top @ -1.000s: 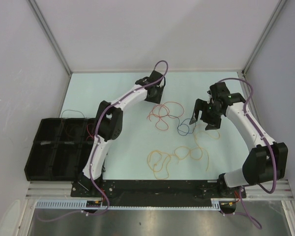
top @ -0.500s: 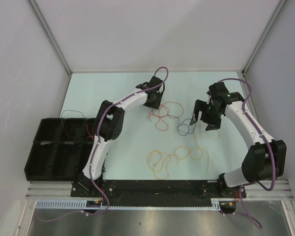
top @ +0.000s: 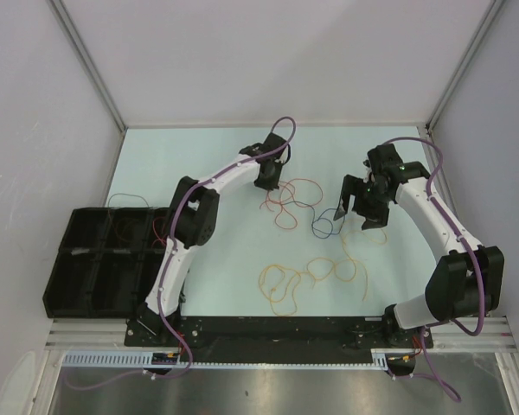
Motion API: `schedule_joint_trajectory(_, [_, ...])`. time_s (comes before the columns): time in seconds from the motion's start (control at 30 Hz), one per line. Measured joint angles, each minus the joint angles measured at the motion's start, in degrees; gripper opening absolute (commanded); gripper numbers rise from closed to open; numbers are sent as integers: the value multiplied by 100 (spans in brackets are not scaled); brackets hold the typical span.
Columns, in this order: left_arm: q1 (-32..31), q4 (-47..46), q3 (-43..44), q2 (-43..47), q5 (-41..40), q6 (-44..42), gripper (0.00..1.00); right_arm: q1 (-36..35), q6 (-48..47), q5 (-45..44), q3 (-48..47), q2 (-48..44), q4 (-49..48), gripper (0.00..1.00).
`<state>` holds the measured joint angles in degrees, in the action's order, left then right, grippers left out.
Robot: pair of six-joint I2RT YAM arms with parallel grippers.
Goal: Untangle the cables
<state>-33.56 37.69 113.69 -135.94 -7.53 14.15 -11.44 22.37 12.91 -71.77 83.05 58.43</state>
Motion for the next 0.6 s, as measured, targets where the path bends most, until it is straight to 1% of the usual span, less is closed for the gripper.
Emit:
schedule_joint_trajectory(0.1, [13,243,122,92,-85,195,0,-42,0,2,-26,7,-2,88])
schedule_joint_trajectory(0.23, [33,546,223,592,-192,481,0,-212,0,39,-151,83,-48,88])
schedule_joint_trajectory(0.33, [37,732,232,1233,-273,660,0,-380,0,101,-190,105,-131,88])
schedule_joint_trajectory(0.47, [39,920,363,2315,-289,883,0,-573,4,153,-199,105,-201,88])
schedule_joint_trajectory(0.6, [37,1128,968,3047,-297,988,0,-647,35,201,-199,105,-269,88])
